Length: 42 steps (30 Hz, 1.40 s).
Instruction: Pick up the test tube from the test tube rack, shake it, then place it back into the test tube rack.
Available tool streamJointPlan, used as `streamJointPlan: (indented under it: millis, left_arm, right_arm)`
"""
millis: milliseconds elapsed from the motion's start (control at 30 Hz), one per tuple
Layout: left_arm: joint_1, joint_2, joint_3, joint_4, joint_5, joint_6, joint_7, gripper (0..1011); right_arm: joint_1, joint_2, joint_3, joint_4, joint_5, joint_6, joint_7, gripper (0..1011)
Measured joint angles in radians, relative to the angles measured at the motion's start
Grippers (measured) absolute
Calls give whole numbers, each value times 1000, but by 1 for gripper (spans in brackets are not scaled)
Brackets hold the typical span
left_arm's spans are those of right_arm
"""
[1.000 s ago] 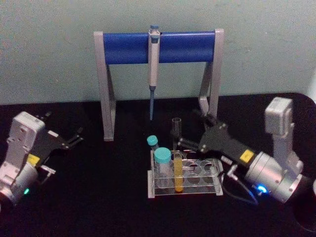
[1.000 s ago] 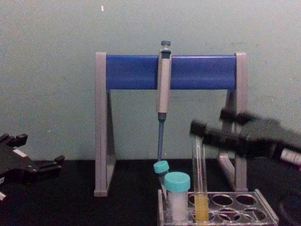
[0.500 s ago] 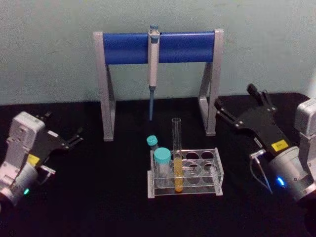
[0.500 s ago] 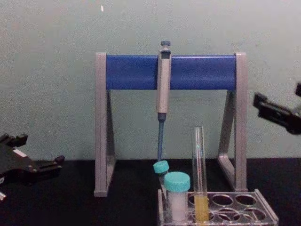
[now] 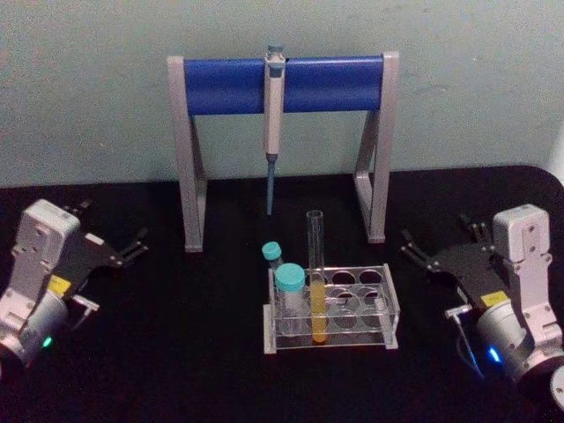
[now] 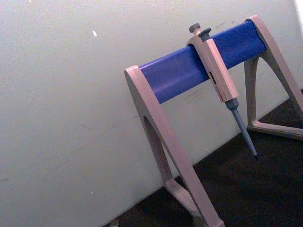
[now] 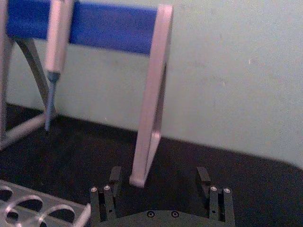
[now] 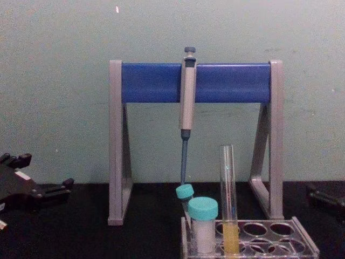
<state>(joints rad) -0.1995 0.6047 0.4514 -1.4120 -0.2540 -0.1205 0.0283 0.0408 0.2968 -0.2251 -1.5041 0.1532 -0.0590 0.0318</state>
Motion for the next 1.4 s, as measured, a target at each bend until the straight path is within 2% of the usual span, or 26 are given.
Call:
streamJointPlan:
  millis: [533, 1400]
  left_arm:
    - [0, 0, 0, 0, 0, 0, 0, 1002]
    - [0, 0, 0, 0, 0, 0, 0, 1001]
  right_arm:
    - [2, -50, 32, 95, -17, 54, 11, 1000]
    - [2, -49, 30, 94, -17, 54, 11, 1000]
